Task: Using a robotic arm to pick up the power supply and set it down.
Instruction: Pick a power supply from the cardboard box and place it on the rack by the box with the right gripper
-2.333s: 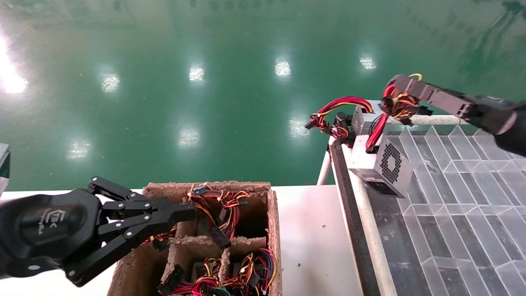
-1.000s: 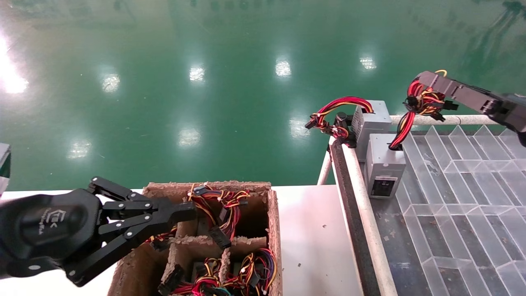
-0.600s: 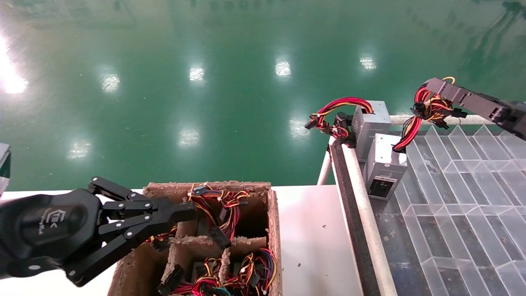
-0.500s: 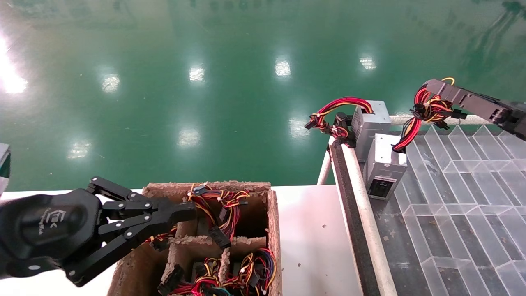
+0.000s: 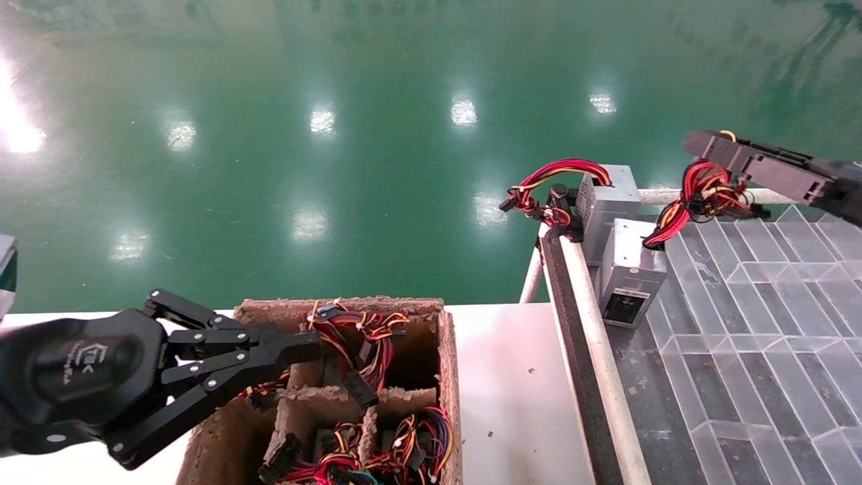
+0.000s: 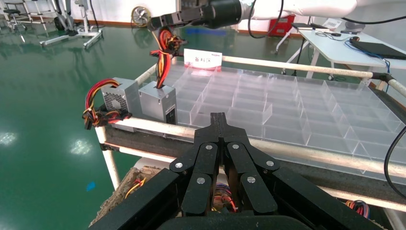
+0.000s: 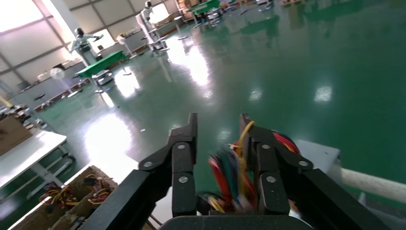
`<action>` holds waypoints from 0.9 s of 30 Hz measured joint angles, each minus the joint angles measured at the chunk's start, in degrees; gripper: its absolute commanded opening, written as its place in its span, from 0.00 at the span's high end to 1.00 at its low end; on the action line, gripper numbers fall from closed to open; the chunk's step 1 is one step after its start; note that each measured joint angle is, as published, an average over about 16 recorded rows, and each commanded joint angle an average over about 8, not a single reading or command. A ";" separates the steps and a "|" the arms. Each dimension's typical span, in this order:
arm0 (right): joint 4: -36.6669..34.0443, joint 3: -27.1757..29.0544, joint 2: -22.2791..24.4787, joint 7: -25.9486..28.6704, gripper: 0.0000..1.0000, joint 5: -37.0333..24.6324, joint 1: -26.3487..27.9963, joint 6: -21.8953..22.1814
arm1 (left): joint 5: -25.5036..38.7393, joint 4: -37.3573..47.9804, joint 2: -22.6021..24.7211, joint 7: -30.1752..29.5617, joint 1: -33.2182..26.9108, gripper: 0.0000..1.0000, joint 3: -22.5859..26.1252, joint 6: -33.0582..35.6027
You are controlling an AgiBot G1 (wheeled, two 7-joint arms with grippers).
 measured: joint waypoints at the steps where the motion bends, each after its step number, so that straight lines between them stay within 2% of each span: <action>1: 0.55 -0.09 0.02 0.13 0.00 0.02 0.10 -0.04 | 0.00 0.00 0.00 0.00 0.00 1.00 0.00 0.00; 19: 11.22 -2.34 1.04 3.09 0.00 2.27 0.82 -0.37 | 0.00 0.00 0.00 0.00 0.00 1.00 0.00 0.00; 27: 13.60 -5.40 2.53 4.02 0.00 0.68 1.35 -0.37 | 0.00 0.00 0.00 0.00 0.00 1.00 0.00 0.00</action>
